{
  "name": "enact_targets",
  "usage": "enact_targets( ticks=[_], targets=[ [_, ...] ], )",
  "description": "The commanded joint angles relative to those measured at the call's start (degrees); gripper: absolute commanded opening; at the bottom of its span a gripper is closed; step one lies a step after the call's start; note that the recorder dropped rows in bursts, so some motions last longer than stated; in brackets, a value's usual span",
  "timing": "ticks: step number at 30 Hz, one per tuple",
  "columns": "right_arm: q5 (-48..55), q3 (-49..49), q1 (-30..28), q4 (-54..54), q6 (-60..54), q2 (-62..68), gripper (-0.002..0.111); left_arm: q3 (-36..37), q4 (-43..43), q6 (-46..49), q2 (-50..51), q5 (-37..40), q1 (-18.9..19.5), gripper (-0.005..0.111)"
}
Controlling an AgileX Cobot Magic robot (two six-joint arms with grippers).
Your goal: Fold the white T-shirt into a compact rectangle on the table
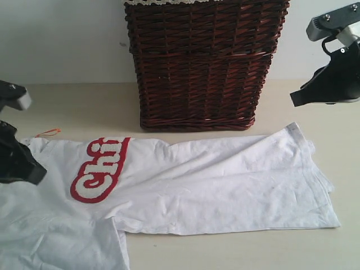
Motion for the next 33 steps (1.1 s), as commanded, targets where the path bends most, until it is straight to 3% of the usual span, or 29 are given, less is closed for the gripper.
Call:
enact_targets(
  ticks=[1,7,12,20,26,33],
  targets=[
    [6.27,-1.6,-0.18,2.39,1.21,-0.64,0.0,3.92,-2.45,1.08,0.92,0.2,-7.18,0.0],
    [8.45,-1.6,-0.18,5.45,1.02,-0.64,0.0,5.75,-2.45,-5.41,5.69,-0.42,-16.23,0.0],
    [8.58,-1.6,-0.18,6.3,1.02,-0.64,0.0,7.07,-2.3,-6.92,10.94,-1.38,-20.62,0.0],
    [8.45,-1.6,-0.18,6.31,1.02,-0.64,0.0,10.17,-1.5,-10.98,15.39,-3.02,-21.2,0.0],
    [8.35,-1.6,-0.18,6.31,1.02,-0.64,0.0,11.57,-0.82,-14.26,15.28,2.25,-21.2,0.0],
    [8.57,-1.47,-0.18,6.11,1.02,-0.64,0.0,11.57,5.94,-21.53,15.19,7.55,-21.2,0.0]
  ],
)
